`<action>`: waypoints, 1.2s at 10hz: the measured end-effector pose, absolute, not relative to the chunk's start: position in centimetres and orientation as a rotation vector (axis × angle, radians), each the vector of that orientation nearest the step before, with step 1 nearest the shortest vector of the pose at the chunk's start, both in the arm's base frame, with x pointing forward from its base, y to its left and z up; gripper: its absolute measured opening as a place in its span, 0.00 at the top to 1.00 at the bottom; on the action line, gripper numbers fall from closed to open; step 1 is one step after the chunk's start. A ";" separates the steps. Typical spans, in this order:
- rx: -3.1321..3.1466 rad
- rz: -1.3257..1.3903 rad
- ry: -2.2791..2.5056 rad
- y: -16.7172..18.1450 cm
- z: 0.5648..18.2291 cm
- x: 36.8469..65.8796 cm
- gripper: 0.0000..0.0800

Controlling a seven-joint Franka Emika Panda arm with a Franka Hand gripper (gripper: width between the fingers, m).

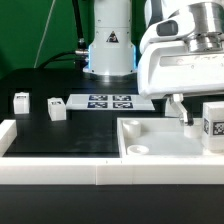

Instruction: Assemble one leg

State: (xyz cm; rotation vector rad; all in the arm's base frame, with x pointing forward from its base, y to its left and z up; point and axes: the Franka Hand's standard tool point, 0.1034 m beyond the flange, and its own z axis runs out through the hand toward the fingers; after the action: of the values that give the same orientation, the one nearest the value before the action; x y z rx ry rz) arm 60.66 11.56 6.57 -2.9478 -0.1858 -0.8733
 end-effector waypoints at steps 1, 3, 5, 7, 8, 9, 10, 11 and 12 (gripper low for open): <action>-2.948 -0.872 -0.186 11.6 6.5 60.6 0.20; -2.949 -0.871 -0.186 11.6 6.5 60.6 0.19; -2.955 -0.836 -0.183 11.6 7.4 60.7 0.19; -2.954 -0.837 -0.168 11.2 9.3 61.3 0.19; -2.958 -0.831 -0.160 10.8 9.4 61.6 0.19; -2.963 -0.808 -0.157 10.8 9.5 61.7 0.19; -2.971 -0.764 -0.159 10.9 9.4 61.6 0.19; -2.971 -0.769 -0.159 10.9 9.4 61.6 0.19; -3.000 -0.618 -0.162 11.0 8.6 61.0 0.19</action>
Offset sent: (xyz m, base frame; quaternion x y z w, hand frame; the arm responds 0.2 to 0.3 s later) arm 0.0000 0.0000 0.0000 0.0000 0.0000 0.0000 1.0000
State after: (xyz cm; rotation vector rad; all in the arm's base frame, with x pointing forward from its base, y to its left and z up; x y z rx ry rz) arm 60.98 10.99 8.61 -3.0003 -0.1616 -0.6178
